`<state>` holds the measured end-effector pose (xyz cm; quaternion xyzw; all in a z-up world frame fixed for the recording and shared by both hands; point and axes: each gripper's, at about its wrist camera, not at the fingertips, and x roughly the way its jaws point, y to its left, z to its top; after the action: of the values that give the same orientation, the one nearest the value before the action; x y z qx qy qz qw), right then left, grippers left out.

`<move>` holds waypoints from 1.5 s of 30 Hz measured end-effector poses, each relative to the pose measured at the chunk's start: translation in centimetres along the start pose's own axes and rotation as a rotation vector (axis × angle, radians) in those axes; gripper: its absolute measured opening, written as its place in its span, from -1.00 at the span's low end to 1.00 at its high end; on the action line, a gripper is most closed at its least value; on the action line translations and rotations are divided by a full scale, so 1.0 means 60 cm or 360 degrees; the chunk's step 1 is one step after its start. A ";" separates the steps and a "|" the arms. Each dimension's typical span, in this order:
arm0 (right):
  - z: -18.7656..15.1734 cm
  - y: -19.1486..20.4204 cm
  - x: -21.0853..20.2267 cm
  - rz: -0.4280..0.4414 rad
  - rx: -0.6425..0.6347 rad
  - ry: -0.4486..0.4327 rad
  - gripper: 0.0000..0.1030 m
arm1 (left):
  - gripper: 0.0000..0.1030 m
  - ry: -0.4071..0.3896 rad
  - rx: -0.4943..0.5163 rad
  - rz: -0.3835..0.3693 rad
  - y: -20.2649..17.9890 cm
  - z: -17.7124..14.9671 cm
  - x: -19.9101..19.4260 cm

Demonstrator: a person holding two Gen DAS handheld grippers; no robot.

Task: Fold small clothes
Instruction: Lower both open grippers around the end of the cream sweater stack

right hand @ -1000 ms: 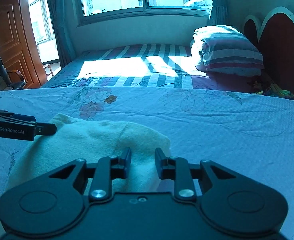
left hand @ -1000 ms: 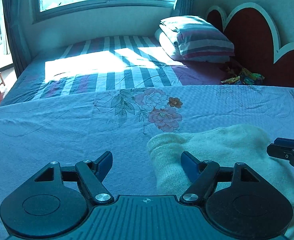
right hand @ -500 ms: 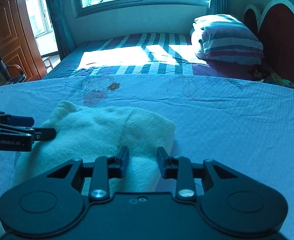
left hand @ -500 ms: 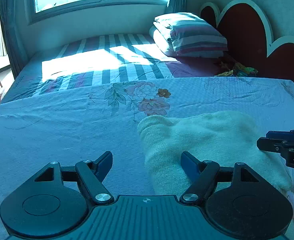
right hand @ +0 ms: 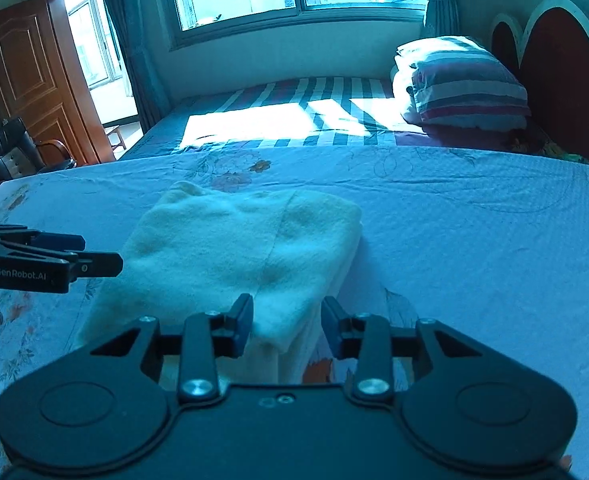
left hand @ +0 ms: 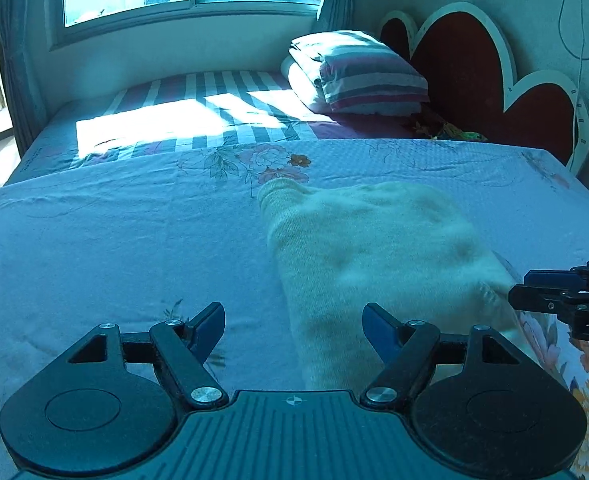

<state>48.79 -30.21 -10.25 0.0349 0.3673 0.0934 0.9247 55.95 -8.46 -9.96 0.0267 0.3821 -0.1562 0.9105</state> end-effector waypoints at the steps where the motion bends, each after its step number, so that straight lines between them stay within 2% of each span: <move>1: -0.015 0.002 -0.015 0.0005 -0.0003 -0.0001 -0.28 | 0.47 0.0006 -0.0024 0.0002 0.003 -0.019 -0.018; 4: -0.068 -0.006 -0.060 0.0102 0.0131 0.0039 -0.32 | 0.47 0.0013 -0.0094 0.0000 0.016 -0.071 -0.055; 6: -0.094 -0.004 -0.075 0.0139 0.0148 0.0072 -0.32 | 0.47 0.0036 -0.0153 -0.0015 0.027 -0.098 -0.064; 9: -0.117 0.007 -0.080 0.0176 0.0155 0.0089 -0.56 | 0.47 0.0074 -0.0219 0.0014 0.037 -0.122 -0.065; 11: -0.119 0.014 -0.075 0.0159 0.0130 0.0097 -0.63 | 0.47 0.0082 -0.0290 0.0011 0.039 -0.134 -0.064; 17: -0.128 0.010 -0.059 0.0214 0.0160 0.0091 -0.65 | 0.47 0.0075 -0.0277 -0.0005 0.026 -0.136 -0.068; 20: -0.137 -0.023 -0.060 0.0344 0.0397 0.0084 -0.59 | 0.47 0.0098 -0.0241 -0.0018 0.018 -0.138 -0.069; 21: -0.144 -0.038 -0.059 0.0397 0.0498 0.0078 -0.66 | 0.47 0.0108 -0.0215 0.0003 0.014 -0.140 -0.068; 22: -0.151 -0.049 -0.058 0.0426 0.0568 0.0082 -0.85 | 0.47 0.0118 -0.0190 0.0023 0.011 -0.142 -0.065; 24: -0.158 -0.063 -0.057 0.0517 0.0656 0.0106 -0.87 | 0.47 0.0116 -0.0191 0.0025 0.012 -0.145 -0.065; 27: -0.159 -0.059 -0.080 0.0582 0.0639 0.0039 -0.88 | 0.47 0.0106 -0.0217 0.0015 0.019 -0.147 -0.066; 30: -0.169 -0.057 -0.095 0.0506 0.0603 0.0030 -0.89 | 0.47 0.0111 -0.0205 0.0017 0.023 -0.150 -0.065; 32: -0.186 -0.069 -0.082 0.0505 0.0692 0.0051 -0.90 | 0.47 0.0092 -0.0193 0.0026 0.023 -0.147 -0.070; 33: -0.189 -0.073 -0.079 0.0522 0.0730 0.0038 -0.90 | 0.47 0.0068 -0.0195 0.0016 0.024 -0.144 -0.075; 36: -0.173 -0.060 -0.093 0.0442 0.0680 -0.0032 -0.79 | 0.47 -0.0028 -0.0171 -0.0026 0.018 -0.129 -0.088; 38: -0.158 -0.047 -0.111 0.0366 0.0595 -0.0118 -0.79 | 0.47 0.0001 -0.0150 -0.0026 0.012 -0.123 -0.074; 40: -0.141 -0.020 -0.106 0.0331 0.0443 -0.0124 -0.75 | 0.47 0.0049 -0.0130 -0.0040 0.005 -0.125 -0.055; 41: -0.137 -0.008 -0.101 0.0313 0.0380 -0.0120 -0.69 | 0.47 0.0105 -0.0085 -0.0002 -0.003 -0.130 -0.041; 42: -0.137 0.005 -0.090 0.0271 0.0290 -0.0095 -0.71 | 0.47 0.0125 -0.0075 0.0013 -0.007 -0.134 -0.036; 43: -0.140 0.015 -0.067 0.0185 0.0199 0.0012 -0.86 | 0.47 0.0120 -0.0101 0.0013 -0.008 -0.133 -0.041; 45: -0.137 0.022 -0.066 0.0129 0.0140 0.0016 -0.86 | 0.47 0.0087 -0.0084 0.0030 -0.014 -0.128 -0.057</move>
<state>40.13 -29.73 -13.39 0.0898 0.3740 0.1148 0.9159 48.18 -7.07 -12.93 0.0106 0.4105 -0.1367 0.9015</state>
